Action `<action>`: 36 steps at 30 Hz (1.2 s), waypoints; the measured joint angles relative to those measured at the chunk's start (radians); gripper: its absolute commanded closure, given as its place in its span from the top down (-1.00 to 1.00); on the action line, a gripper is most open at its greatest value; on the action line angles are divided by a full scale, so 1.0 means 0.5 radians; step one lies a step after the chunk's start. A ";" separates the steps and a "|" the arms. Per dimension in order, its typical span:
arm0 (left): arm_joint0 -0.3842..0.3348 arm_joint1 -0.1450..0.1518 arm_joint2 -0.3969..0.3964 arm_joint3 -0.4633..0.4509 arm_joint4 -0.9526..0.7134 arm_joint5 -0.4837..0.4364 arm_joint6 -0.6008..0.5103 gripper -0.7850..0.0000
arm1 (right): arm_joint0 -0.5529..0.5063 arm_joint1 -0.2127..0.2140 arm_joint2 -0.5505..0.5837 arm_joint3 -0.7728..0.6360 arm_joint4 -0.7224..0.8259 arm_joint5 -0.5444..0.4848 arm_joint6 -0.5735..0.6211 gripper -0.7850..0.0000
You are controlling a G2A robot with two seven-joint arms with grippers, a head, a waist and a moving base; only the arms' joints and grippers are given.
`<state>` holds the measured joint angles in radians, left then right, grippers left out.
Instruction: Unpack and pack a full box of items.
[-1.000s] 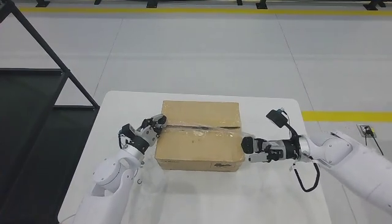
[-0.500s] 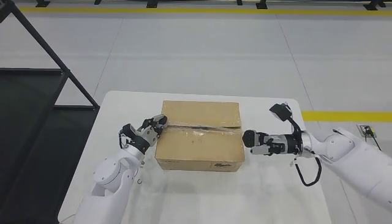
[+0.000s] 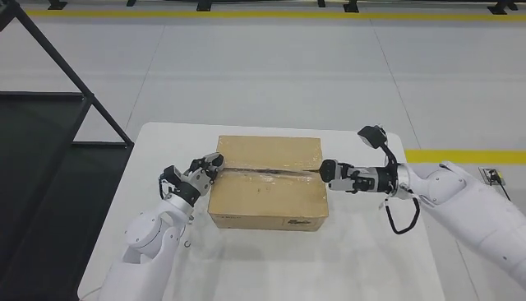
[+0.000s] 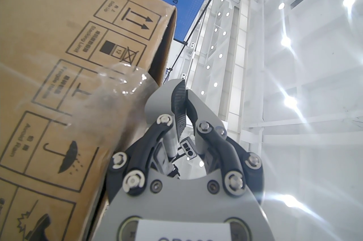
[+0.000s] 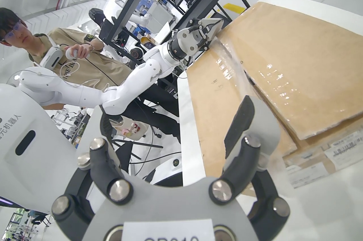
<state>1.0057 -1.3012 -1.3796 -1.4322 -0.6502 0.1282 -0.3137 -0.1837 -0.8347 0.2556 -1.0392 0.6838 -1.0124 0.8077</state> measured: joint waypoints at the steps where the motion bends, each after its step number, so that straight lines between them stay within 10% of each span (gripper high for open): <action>1: -0.002 0.000 0.001 0.002 0.000 0.003 -0.002 -0.90 | -0.006 -0.007 0.011 0.018 -0.042 0.000 0.000 1.00; 20: -0.015 -0.005 0.010 0.015 -0.002 -0.001 -0.008 -0.91 | -0.176 -0.164 0.362 0.154 -0.586 0.011 -0.151 1.00; 36: 0.021 -0.003 -0.010 -0.033 -0.008 -0.031 -0.035 -0.84 | -0.073 -0.366 0.354 0.376 -0.241 0.484 0.222 1.00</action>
<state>1.0161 -1.3026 -1.3843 -1.4486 -0.6545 0.1126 -0.3310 -0.2200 -1.0175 0.4328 -0.8510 0.5634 -0.7706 0.9188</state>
